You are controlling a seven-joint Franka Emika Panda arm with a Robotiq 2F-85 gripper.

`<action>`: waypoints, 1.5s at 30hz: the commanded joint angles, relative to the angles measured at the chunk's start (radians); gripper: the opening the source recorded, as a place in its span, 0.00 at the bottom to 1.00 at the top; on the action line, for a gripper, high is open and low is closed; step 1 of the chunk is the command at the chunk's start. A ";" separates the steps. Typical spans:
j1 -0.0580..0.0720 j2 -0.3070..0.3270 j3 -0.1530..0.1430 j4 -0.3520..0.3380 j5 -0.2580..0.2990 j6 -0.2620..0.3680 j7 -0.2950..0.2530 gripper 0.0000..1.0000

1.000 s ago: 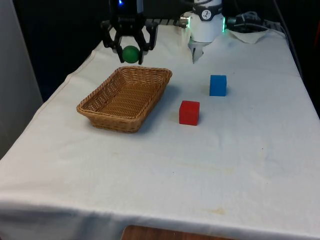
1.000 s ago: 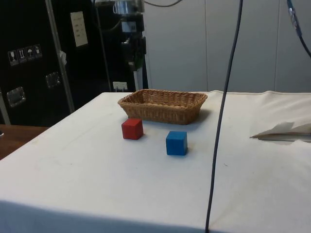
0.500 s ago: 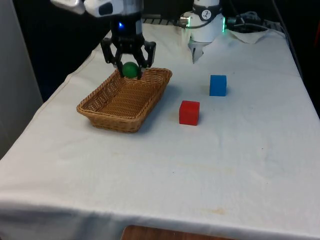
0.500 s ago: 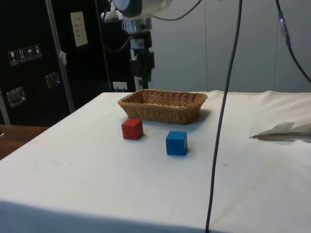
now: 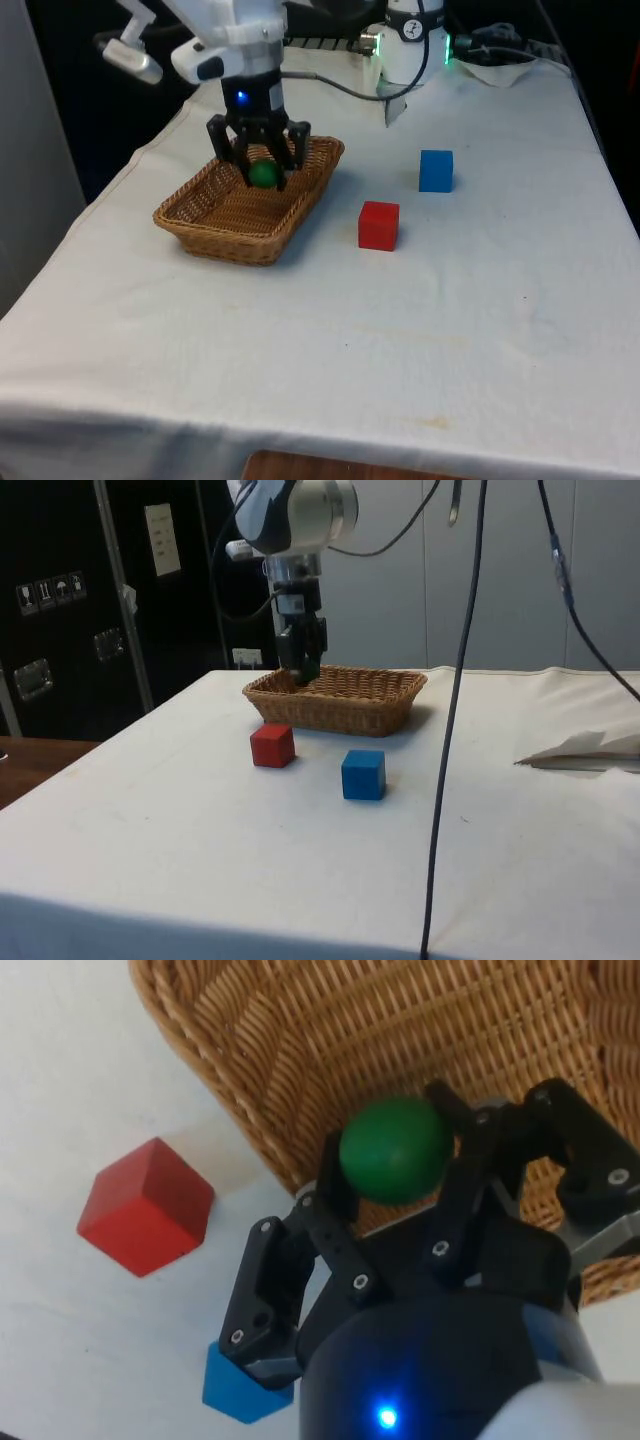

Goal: Place all non-red objects into the basket.

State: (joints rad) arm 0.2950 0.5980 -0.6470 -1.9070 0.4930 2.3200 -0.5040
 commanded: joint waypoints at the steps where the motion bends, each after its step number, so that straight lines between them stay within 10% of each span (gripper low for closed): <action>1: -0.010 0.011 0.011 0.006 0.019 0.007 -0.009 0.00; 13: -0.012 0.060 -0.002 0.023 0.070 0.002 -0.029 0.04; 19: -0.010 0.060 -0.006 0.020 0.065 0.000 -0.025 0.73; 23: -0.015 0.064 -0.002 0.024 0.070 0.002 -0.028 0.98; 45: 0.016 -0.105 -0.074 -0.063 -0.003 -0.065 -0.003 1.00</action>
State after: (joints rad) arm 0.2970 0.5110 -0.7080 -1.9560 0.5060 2.2570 -0.5190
